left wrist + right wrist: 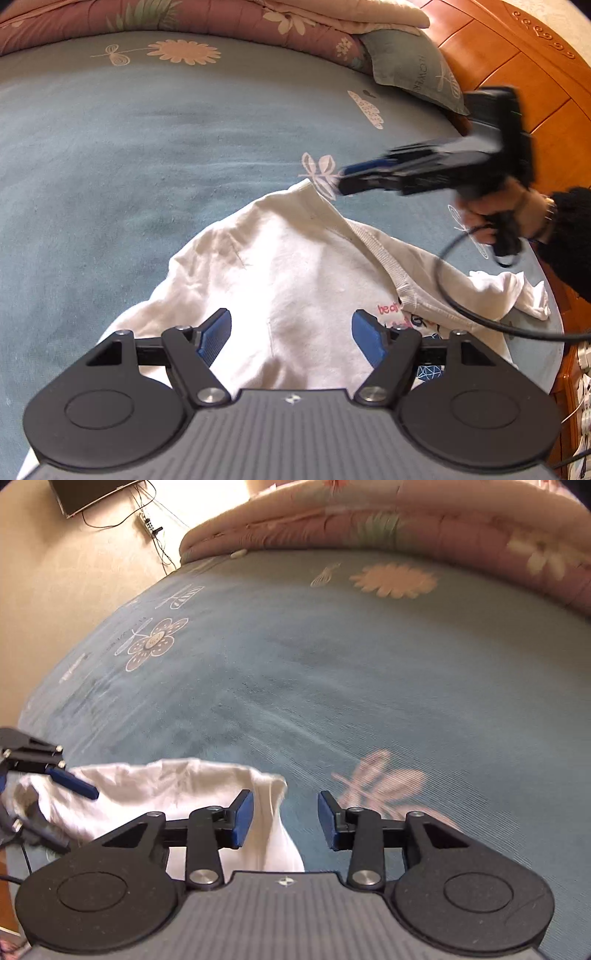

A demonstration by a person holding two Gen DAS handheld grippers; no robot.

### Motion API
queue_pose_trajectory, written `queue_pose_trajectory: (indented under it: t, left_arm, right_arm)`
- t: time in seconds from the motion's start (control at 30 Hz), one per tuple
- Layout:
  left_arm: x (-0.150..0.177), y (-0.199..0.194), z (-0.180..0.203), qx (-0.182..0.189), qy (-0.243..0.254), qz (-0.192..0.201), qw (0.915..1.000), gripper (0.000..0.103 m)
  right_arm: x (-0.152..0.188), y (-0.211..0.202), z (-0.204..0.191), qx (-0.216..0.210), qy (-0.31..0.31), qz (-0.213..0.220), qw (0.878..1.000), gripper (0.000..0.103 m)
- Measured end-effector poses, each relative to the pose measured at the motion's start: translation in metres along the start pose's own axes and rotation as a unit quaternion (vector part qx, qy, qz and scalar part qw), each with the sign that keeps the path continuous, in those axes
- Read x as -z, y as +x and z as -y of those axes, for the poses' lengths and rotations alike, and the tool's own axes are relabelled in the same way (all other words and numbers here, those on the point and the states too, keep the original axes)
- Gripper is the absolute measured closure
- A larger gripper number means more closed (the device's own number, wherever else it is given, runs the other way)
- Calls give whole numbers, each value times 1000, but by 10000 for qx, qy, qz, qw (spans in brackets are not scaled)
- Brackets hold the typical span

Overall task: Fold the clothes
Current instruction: 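Grasp the white shirt's collar rib with the right gripper and pull it open, then release the collar and lay the shirt flat with the right gripper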

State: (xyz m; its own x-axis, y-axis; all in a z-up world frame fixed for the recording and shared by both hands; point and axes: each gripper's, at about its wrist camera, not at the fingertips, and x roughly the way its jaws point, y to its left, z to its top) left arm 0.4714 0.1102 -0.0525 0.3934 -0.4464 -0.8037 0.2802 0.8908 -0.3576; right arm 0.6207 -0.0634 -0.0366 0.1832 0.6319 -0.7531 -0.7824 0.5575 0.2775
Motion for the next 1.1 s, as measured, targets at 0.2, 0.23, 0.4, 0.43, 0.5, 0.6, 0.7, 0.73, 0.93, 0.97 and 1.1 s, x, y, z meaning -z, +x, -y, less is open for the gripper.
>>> queue_pose_trajectory:
  t: [0.2,0.23,0.4,0.43,0.5,0.6,0.7,0.73,0.93,0.97,1.1]
  left_arm:
    - [10,4,16,63,-150,-36,9999,31]
    - [12,5,19,95,-189,-46,9998,31]
    - [23,14,39,170,-228,-152,9995,31]
    - [24,15,42,183,-216,-171,9995,31]
    - [27,18,50,214,-195,-206,9994,31]
    - [30,20,58,233,-161,-256,9993,31]
    - [31,20,64,260,-169,-267,9992,31]
    - [31,19,65,276,-192,-260,9991,31]
    - [31,17,69,285,-257,-261,9989,31]
    - [31,17,68,282,-267,-252,9989,31]
    - [29,17,69,262,-296,-223,9990,31]
  right_arm:
    - [62,-56,-34,325,-330,-285,9985,60]
    - [75,-62,-41,349,-375,-408,9979,60]
    - [135,-61,-70,595,-556,-977,9919,60]
    - [145,-61,-75,690,-631,-1019,9904,60]
    - [155,-61,-82,878,-733,-1012,9883,61]
    - [161,-61,-85,1114,-770,-989,9858,74]
    - [160,-58,-84,1260,-993,-1062,9813,89]
    - [158,-60,-83,1250,-1010,-1063,9813,91]
    - [137,-84,-66,1398,-937,-877,9818,92]
    - [132,-87,-58,1462,-917,-837,9814,92]
    - [113,-97,-27,1770,-894,-683,9778,92]
